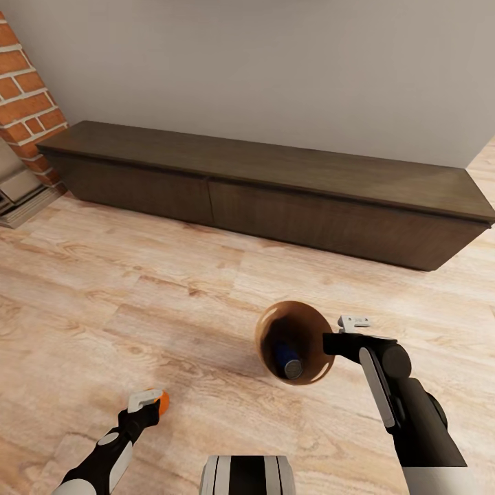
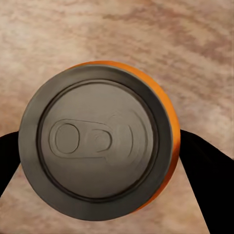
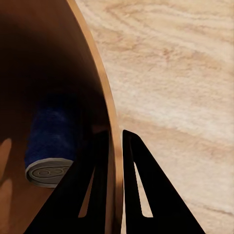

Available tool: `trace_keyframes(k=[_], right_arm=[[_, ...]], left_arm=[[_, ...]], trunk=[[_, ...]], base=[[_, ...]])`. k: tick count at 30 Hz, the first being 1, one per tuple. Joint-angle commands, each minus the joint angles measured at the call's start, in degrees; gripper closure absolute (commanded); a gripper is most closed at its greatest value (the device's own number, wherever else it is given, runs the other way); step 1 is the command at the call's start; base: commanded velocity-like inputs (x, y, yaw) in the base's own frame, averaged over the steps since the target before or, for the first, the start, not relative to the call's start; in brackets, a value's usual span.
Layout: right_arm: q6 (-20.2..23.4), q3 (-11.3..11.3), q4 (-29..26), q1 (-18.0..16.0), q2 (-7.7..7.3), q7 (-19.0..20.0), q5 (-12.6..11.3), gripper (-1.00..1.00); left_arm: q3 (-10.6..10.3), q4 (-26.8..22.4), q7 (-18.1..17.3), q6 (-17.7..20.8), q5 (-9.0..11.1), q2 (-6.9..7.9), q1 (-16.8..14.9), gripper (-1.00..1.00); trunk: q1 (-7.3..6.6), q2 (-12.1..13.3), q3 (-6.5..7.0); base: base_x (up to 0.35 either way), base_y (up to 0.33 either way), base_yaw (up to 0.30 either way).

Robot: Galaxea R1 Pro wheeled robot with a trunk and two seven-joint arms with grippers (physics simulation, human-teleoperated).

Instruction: Put the three can of soda from the living room inside the tash can in the kitchen.

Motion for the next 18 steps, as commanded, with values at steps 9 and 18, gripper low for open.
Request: trace_keyframes(k=[9,18], right_arm=[[-0.01,0.02,-0.01,-0.01,0.01,0.37,-1.24,1.0],[-0.01,0.06,-0.01,-0.01,0.02,0.37,-1.24,1.0]], left_arm=[[0.04,0.02,0.03,0.0,-0.09,-0.03,0.01,1.0],[-0.01,0.02,0.03,0.0,-0.05,-0.03,0.01,1.0]], trunk=[[-0.05,0.03,0.45],[-1.64,2.86,2.17]], base=[[0.0,0.0,0.0],[0.0,0.0,0.0]])
